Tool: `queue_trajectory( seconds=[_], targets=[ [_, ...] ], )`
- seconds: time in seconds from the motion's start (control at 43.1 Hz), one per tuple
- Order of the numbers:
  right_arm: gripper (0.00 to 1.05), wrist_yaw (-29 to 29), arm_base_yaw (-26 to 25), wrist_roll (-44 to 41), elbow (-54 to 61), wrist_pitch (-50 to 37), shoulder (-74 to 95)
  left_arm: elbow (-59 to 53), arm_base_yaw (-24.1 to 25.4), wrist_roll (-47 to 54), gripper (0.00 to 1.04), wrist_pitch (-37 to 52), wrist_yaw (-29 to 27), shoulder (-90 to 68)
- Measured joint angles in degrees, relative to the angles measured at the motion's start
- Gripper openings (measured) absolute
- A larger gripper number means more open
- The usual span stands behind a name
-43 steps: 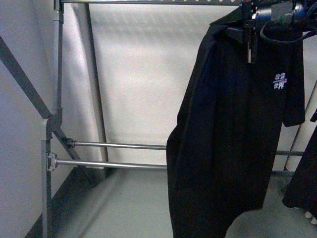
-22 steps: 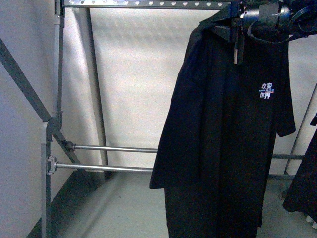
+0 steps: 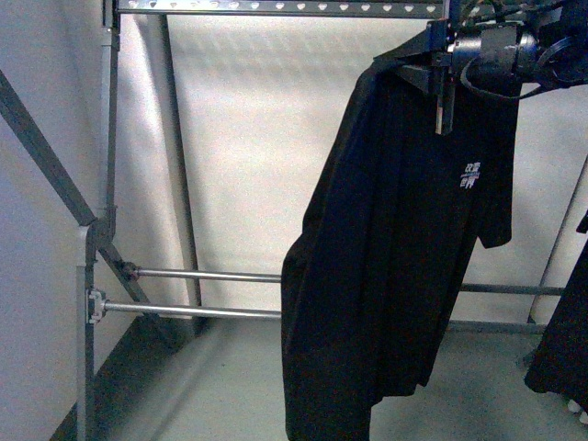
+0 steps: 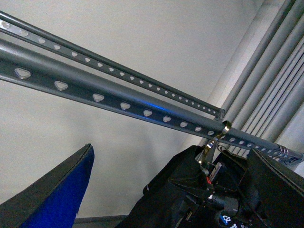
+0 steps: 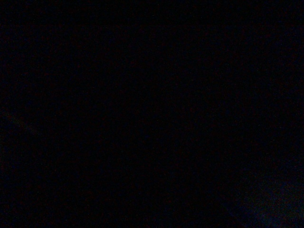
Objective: Hang clothes on hanger
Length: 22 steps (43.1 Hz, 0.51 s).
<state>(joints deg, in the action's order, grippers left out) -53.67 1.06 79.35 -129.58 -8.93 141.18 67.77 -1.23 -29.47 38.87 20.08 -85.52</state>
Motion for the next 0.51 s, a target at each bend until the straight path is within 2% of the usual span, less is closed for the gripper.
queue_trajectory(
  seconds=[0.325,0.511],
  targets=[
    [0.04,0.52,-1.66,1.55,-10.12,4.35,5.51,-0.02,0.0,0.0,0.98,0.0,0.0,0.0],
    [0.04,1.31,-1.97,0.17,-8.83,4.9,5.42,-0.02,0.0,0.0,0.98,0.0,0.0,0.0]
  ],
)
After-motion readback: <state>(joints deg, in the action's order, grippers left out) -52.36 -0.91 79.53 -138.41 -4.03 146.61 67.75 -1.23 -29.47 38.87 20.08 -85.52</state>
